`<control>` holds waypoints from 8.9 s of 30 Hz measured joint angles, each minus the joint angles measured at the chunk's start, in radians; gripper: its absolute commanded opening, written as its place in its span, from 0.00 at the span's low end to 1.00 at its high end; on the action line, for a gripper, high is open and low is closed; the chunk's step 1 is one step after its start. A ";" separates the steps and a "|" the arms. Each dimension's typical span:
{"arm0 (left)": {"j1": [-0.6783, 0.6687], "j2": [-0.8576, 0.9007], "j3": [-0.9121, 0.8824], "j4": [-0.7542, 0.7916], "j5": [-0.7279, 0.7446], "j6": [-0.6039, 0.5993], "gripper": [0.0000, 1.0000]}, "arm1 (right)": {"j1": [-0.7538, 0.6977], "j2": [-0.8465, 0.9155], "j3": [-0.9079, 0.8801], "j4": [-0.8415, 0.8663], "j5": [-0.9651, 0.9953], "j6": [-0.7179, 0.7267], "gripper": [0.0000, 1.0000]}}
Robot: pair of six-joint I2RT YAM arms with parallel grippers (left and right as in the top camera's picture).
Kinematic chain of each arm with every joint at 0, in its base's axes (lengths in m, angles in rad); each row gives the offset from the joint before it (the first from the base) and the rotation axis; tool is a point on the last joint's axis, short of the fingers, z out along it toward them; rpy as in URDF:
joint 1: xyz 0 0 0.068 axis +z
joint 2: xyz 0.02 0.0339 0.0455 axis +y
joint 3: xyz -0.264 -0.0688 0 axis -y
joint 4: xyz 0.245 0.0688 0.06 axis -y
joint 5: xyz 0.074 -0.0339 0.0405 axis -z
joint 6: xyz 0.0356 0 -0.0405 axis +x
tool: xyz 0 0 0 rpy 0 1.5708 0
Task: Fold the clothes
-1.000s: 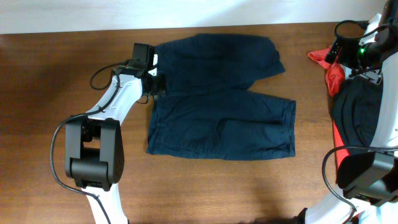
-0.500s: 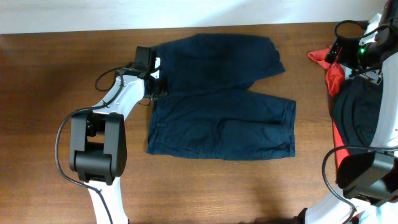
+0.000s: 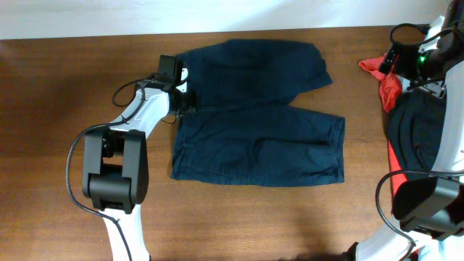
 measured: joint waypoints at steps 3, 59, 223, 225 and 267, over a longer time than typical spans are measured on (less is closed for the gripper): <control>0.000 0.000 0.012 -0.017 0.000 0.000 0.00 | 0.000 0.000 0.000 0.000 0.000 -0.001 0.98; 0.198 -0.133 0.266 -0.345 0.157 0.000 0.87 | 0.000 0.000 -0.001 0.130 0.015 0.000 0.98; 0.293 -0.133 0.266 -0.373 0.314 -0.003 0.99 | 0.145 -0.279 -1.241 0.697 -0.022 0.218 0.21; 0.293 -0.133 0.266 -0.373 0.314 -0.003 0.99 | 0.145 -0.279 -1.241 0.699 -0.025 0.221 0.11; 0.168 -0.134 -0.081 -0.710 0.197 -0.014 0.82 | 0.145 -0.279 -1.254 0.690 -0.016 0.205 0.06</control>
